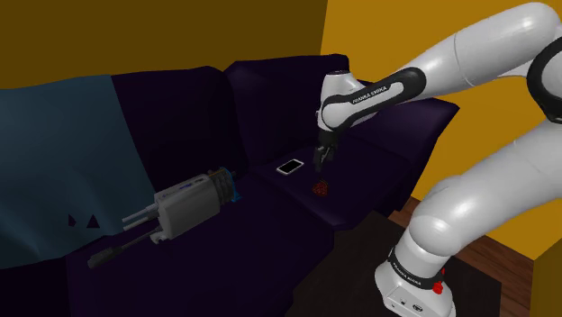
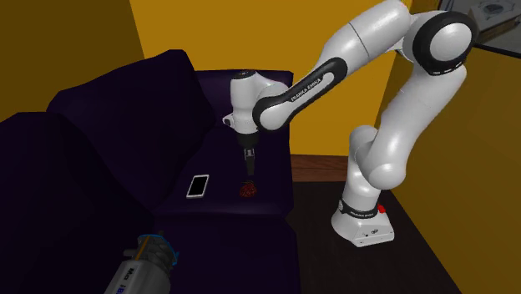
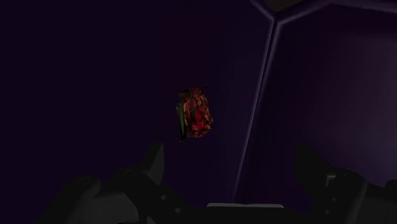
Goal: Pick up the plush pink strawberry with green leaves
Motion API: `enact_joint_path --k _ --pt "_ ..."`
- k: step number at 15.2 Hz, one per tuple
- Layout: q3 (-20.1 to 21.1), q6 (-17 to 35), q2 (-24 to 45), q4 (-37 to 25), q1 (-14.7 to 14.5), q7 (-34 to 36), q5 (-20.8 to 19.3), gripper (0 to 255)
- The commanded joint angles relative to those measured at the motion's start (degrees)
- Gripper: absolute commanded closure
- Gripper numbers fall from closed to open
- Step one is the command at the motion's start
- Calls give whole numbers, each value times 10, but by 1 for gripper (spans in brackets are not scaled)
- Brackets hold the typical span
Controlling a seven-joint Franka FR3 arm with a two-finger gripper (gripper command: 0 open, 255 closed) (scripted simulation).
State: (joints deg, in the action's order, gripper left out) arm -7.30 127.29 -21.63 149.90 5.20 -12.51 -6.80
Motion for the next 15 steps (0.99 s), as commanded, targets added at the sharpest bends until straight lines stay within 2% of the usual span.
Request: enact_joint_path --k 1,5,15 --pt "-7 49 38 1 7 -4 -10 0" --pt "-20 139 127 -15 18 -8 -27 0" --pt "-23 217 193 -5 20 -5 -29 0"
